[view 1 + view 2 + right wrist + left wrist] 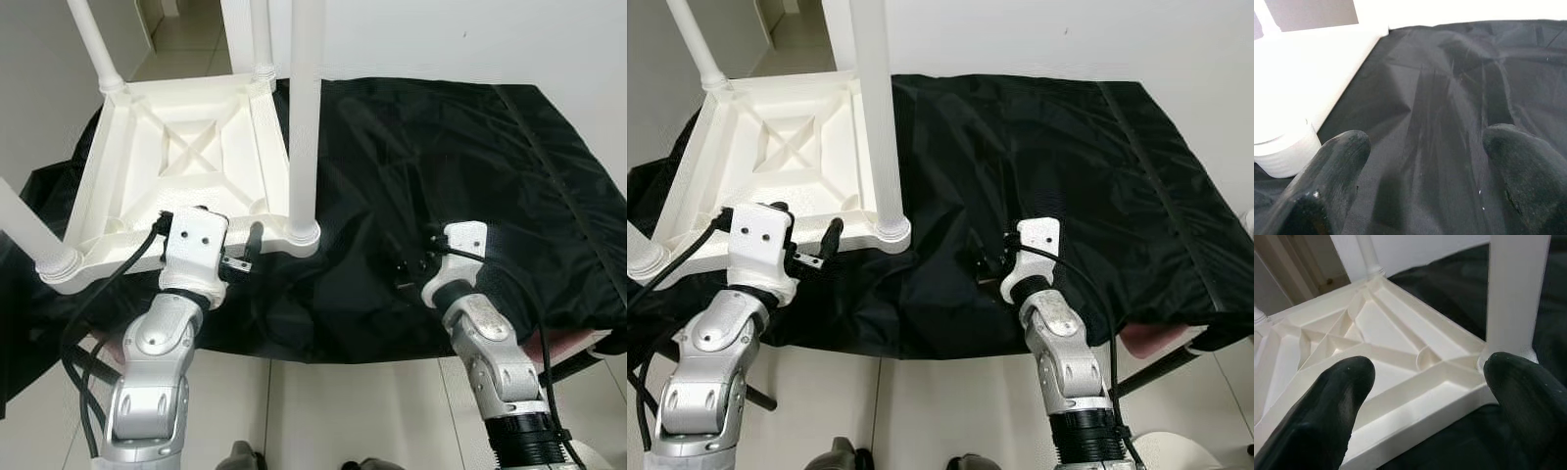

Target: Building children table

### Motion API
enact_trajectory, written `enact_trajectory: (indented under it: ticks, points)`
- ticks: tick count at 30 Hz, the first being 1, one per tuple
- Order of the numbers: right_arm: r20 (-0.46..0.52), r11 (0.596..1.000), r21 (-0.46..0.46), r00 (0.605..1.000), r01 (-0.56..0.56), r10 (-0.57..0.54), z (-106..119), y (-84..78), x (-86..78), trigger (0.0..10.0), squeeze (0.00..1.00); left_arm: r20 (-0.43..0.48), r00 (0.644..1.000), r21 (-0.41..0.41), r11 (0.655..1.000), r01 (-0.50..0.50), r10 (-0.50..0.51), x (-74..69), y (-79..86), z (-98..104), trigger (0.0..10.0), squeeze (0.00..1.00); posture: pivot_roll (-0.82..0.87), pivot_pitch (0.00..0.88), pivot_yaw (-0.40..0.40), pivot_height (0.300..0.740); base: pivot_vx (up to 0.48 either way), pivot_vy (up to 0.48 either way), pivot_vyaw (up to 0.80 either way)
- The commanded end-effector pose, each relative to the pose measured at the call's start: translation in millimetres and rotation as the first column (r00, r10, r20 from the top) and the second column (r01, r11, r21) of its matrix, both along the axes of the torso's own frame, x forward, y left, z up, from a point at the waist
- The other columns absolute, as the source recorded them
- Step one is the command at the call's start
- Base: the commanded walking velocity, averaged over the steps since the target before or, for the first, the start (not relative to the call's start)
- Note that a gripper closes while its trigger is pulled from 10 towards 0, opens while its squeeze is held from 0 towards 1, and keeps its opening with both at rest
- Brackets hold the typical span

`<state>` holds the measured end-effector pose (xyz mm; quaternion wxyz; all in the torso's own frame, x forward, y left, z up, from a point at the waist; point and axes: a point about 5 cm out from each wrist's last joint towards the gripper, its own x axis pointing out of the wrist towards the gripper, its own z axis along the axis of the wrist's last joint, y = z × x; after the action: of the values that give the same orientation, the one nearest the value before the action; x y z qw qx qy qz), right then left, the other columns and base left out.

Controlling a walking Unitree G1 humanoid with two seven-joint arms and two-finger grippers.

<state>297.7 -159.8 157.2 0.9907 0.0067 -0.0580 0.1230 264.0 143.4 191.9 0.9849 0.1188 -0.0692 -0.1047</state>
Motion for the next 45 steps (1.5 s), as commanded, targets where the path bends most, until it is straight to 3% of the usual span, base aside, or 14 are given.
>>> enact_trajectory:
  ticks: [1,7,11,17,25,31,36,45]
  points:
    - [0.006,1.0,-0.028,1.0,0.002,-0.002,-2.6,2.7,-2.1,10.0,0.0,0.009,0.998,-0.017,0.998,-0.062,0.062,3.1,1.7,-3.2,10.0,0.0,-0.06,0.066,0.052,0.74,0.0,0.0,0.0]
    - [0.023,0.996,-0.055,0.997,0.069,-0.067,-5.7,-0.7,-3.1,10.0,0.0,0.029,0.998,-0.012,0.999,-0.051,0.052,2.1,-3.9,-10.8,10.0,0.0,-0.06,0.058,0.035,0.74,0.0,0.0,0.0]
    - [0.081,0.986,-0.072,0.986,0.149,-0.144,-1.8,5.3,2.6,10.0,0.0,0.001,0.998,-0.07,0.995,-0.07,0.07,3.8,-8.9,-21.5,10.0,0.0,-0.07,0.04,0.002,0.74,0.0,0.0,0.0]
    - [0.09,0.991,-0.076,0.991,0.106,-0.099,-4.5,14.2,5.8,10.0,0.0,-0.011,0.997,-0.084,0.993,-0.082,0.081,4.9,-7.9,-31.9,10.0,0.0,-0.07,0.022,-0.006,0.74,0.0,0.0,0.0]
    - [0.08,0.99,-0.028,0.987,0.142,-0.139,-14.7,6.1,1.8,10.0,0.0,-0.056,0.99,-0.121,0.983,-0.138,0.132,1.9,-0.2,-57.2,10.0,0.0,-0.1,0.014,0.005,0.74,0.0,0.0,0.0]
    - [0.109,0.985,-0.036,0.98,0.169,-0.164,-17.9,2.5,-12.5,10.0,0.0,-0.024,0.989,-0.148,0.978,-0.146,0.144,-7.1,7.1,-48.4,10.0,0.0,-0.11,0.058,0.013,0.74,0.0,0.0,0.0]
    - [0.107,0.986,-0.036,0.982,0.161,-0.156,-18.8,2.4,-11.8,10.0,0.0,0.005,0.989,-0.149,0.978,-0.145,0.147,-5.7,10.0,-43.5,10.0,0.0,-0.1,0.066,0.012,0.74,0.0,0.0,0.0]
    - [0.091,0.984,-0.05,0.982,0.171,-0.166,-28.0,6.9,-8.8,10.0,0.0,0.008,0.992,-0.098,0.987,-0.127,0.129,-3.7,5.3,-53.3,10.0,0.0,-0.09,0.057,0.016,0.74,0.0,0.0,0.0]
